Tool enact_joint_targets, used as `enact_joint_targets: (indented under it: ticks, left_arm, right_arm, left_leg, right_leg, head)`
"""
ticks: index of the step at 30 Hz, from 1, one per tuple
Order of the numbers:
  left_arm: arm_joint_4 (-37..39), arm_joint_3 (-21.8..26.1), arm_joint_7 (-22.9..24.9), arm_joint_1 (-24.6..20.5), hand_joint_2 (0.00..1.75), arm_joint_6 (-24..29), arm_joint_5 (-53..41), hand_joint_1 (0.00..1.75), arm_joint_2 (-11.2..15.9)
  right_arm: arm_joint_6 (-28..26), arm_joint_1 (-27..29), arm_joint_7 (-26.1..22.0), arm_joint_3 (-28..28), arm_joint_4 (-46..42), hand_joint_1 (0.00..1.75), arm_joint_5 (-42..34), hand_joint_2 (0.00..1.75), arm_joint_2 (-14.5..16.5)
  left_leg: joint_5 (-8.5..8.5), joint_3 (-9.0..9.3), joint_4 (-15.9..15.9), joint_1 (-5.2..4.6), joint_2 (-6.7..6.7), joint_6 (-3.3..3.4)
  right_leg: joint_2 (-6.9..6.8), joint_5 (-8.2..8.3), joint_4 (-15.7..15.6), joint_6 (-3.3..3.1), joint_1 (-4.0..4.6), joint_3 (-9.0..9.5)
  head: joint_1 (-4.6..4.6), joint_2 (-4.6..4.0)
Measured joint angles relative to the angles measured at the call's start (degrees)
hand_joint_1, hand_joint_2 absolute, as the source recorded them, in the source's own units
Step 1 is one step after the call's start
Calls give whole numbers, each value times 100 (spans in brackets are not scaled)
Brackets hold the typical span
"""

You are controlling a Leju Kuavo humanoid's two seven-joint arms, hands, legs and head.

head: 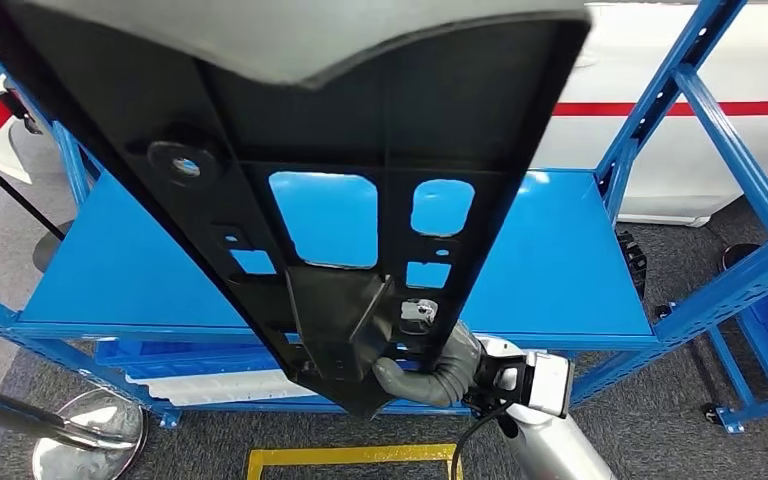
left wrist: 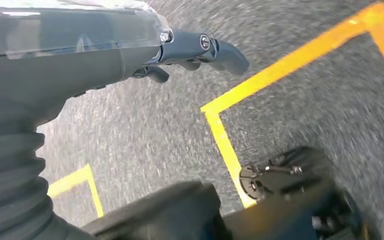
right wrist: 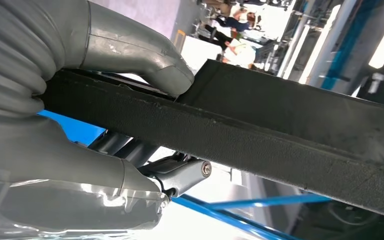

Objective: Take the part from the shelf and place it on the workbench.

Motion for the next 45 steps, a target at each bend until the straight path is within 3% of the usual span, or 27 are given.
enact_joint_targets:
  ticks: [2,5,6,7,8,10,12,16,18,20,22,23,25,27,31,32,33,35,36,37,38,39,40,41,43,45]
  left_arm:
    - [0,46,84,5,175,29,37,0,-17]
    - [2,112,328,8,175,135,110,0,-39]
    - [2,140,417,8,175,168,127,0,-46]
    - [2,169,489,5,175,186,132,0,-56]
    - [2,192,542,0,175,194,129,0,-65]
    - [2,215,594,-8,175,200,121,0,-82]
    - [3,220,618,-16,175,203,117,0,-90]
    - [4,221,651,-21,175,202,103,0,-92]
    - [4,221,665,-30,175,197,94,0,-91]
    - [4,221,671,-48,175,195,89,0,-91]
    - [4,221,679,-52,175,194,85,0,-91]
    - [4,221,686,-43,175,194,80,0,-91]
    - [4,222,703,-15,175,193,68,0,-90]
    - [4,223,711,12,175,190,61,0,-87]
    - [8,223,703,37,175,159,53,0,-94]
    - [11,223,697,34,175,156,51,0,-99]
    - [14,223,689,29,175,154,46,0,-104]
    - [15,223,676,12,175,150,28,0,-107]
    - [15,223,672,3,175,148,16,0,-108]
    - [15,223,670,-9,175,144,6,0,-109]
    - [15,223,670,-22,175,136,-4,0,-111]
    - [15,222,671,-35,175,125,-11,0,-114]
    - [15,222,671,-48,175,112,-15,0,-118]
    - [15,222,672,-57,175,101,-19,0,-123]
    - [15,221,673,-63,175,84,-26,0,-132]
    - [15,220,675,-61,175,77,-33,0,-138]
  right_arm:
    - [-24,62,130,-1,-10,175,-78,175,0]
    - [-52,144,311,-2,-6,175,-220,175,0]
    - [-70,186,361,-2,0,175,-259,175,0]
    - [-99,231,398,-3,6,175,-283,175,0]
    - [-132,274,423,-7,11,175,-297,175,0]
    - [-200,329,456,-22,12,175,-299,175,0]
    - [-244,350,471,-39,7,175,-296,175,2]
    - [-313,346,576,-54,-13,175,-281,175,40]
    - [-351,318,637,-55,-29,175,-271,175,92]
    - [-367,300,673,-55,-38,175,-269,175,133]
    - [-369,297,686,-55,-38,175,-269,175,146]
    - [-369,295,686,-56,-38,175,-269,175,151]
    - [-369,290,686,-57,-39,175,-269,175,168]
    - [-376,285,687,-62,-51,175,-269,175,184]
    - [-398,270,699,-76,-82,175,-261,175,193]
    - [-408,265,710,-88,-89,175,-261,175,193]
    - [-421,253,726,-106,-96,175,-261,175,192]
    - [-451,228,769,-145,-110,175,-269,175,192]
    - [-463,220,787,-163,-114,175,-276,175,192]
    - [-472,217,804,-179,-116,175,-285,175,192]
    - [-476,217,819,-194,-121,175,-296,175,191]
    - [-480,217,834,-211,-126,175,-310,175,191]
    - [-483,215,851,-228,-136,175,-328,175,190]
    - [-486,207,866,-246,-152,175,-350,175,190]
    - [-486,182,886,-274,-190,175,-389,175,191]
    - [-485,168,891,-290,-214,175,-409,175,191]
  left_leg:
    - [32,20,-45,18,7,83]
    - [67,16,-53,13,37,141]
    - [74,8,-46,9,42,145]
    - [75,1,-36,7,39,145]
    - [74,-3,-24,7,34,143]
    - [64,-12,6,2,26,125]
    - [60,-37,39,-21,21,77]
    - [38,-89,78,-30,22,-51]
    - [-285,-206,417,-21,25,-103]
    - [-762,-390,1086,-8,29,-142]
    - [-980,-391,1472,-1,32,-166]
    - [-941,-256,1382,1,33,-169]
    - [-706,242,668,6,33,-150]
    - [-544,576,52,-18,26,-91]
    - [-366,505,-61,-47,19,64]
    - [-293,458,-74,-36,31,106]
    - [-213,392,-90,-22,48,146]
    - [-72,224,-87,-22,71,196]
    - [-5,130,-80,-24,78,201]
    - [60,34,-71,-27,80,198]
    - [117,-57,-58,-27,84,190]
    - [168,-139,-40,-27,91,180]
    - [210,-210,-18,-30,102,168]
    - [244,-264,7,-40,115,151]
    - [309,-315,38,-57,154,94]
    - [386,-325,21,-60,210,22]
  right_leg:
    - [-1,-157,210,53,-13,-85]
    - [-2,-694,1229,105,-37,-549]
    - [-3,-782,1498,117,-43,-669]
    - [-4,-757,1565,122,-48,-689]
    - [-4,-634,1421,119,-50,-605]
    - [-3,-278,677,88,-49,-207]
    - [3,-94,137,42,-27,57]
    - [-7,-1,28,-77,-25,36]
    - [-38,76,-12,-154,-50,-18]
    - [-62,146,-10,-188,-35,-109]
    - [-81,224,6,-185,-25,-222]
    - [-84,263,21,-177,-24,-285]
    - [-76,345,57,-148,-25,-401]
    - [-73,435,78,-84,-14,-477]
    - [-72,581,36,59,-26,-524]
    - [-62,472,97,85,-32,-562]
    - [-51,254,265,108,-39,-628]
    - [-42,-365,932,143,-55,-799]
    - [-41,-570,1304,159,-58,-857]
    - [-41,-633,1574,170,-59,-857]
    - [-41,-565,1671,173,-58,-774]
    - [-44,-418,1553,167,-58,-589]
    - [-77,-287,1246,152,-54,-306]
    - [-143,-257,820,130,-36,22]
    - [-257,-357,115,60,10,501]
    - [-241,-385,-88,-20,40,573]
  head:
    - [1,0]
    - [0,0]
    - [0,0]
    - [0,0]
    - [0,0]
    - [0,0]
    - [0,0]
    - [0,0]
    - [0,0]
    - [0,0]
    - [0,0]
    - [0,0]
    - [0,0]
    - [0,0]
    - [1,0]
    - [2,0]
    - [2,0]
    - [2,0]
    - [2,0]
    - [2,0]
    - [2,0]
    - [2,0]
    - [2,0]
    - [2,0]
    - [2,0]
    - [2,0]
